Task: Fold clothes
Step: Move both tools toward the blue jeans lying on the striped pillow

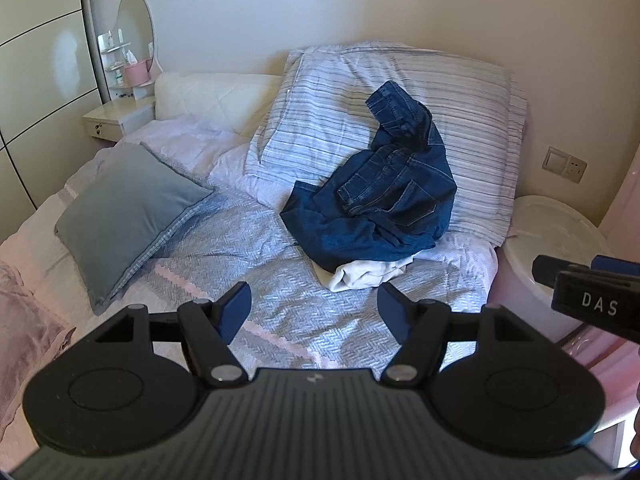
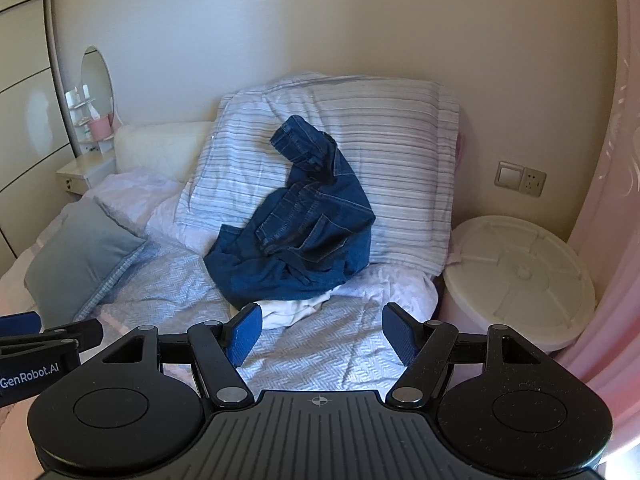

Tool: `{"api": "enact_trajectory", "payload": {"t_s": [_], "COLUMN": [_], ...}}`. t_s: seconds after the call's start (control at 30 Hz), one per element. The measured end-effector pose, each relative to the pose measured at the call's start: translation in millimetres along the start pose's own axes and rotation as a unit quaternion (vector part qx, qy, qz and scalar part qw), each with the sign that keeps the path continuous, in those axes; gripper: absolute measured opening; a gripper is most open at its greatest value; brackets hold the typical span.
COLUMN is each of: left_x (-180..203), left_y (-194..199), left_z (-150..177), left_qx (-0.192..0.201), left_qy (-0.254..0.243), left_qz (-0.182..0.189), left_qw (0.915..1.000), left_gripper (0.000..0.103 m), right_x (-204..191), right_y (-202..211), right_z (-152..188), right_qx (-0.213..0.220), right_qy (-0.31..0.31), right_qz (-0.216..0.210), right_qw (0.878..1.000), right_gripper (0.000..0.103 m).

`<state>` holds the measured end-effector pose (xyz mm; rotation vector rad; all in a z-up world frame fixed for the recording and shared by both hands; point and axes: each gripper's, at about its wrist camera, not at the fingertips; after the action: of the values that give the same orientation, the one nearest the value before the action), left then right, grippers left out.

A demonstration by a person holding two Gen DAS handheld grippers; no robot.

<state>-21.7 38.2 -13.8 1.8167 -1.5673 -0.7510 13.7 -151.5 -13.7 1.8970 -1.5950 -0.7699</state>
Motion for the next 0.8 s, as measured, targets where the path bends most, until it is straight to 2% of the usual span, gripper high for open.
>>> {"api": "enact_trajectory", "payload": {"t_s": [0.7,0.8], "left_x": [-8,-7], "left_y": [-43,-52], "left_z": [-25,-28], "left_qx": [-0.034,-0.042], "left_qy": [0.011,0.015], "left_qz": [0.007,0.011], "left_qw": [0.9993,0.9989], "left_gripper": [0.067,0.067], "right_x": [6,10], "right_y": [-38,-46], "right_z": [-10,-13], "right_qx": [-0.025,-0.014], "right_qy": [0.001,0.001], "right_qz": [0.025,0.02], "right_qw": [0.999,1.0], "right_gripper": [0.07,0.07]}}
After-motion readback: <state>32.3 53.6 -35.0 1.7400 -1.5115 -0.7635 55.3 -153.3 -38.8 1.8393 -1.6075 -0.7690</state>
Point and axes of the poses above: each gripper's, at about its wrist camera, not at the fingertips, and y roughly against the way its jaws point, x to its right, z to its underside, and after that the axes turned 7 degrees about -x, right-handed
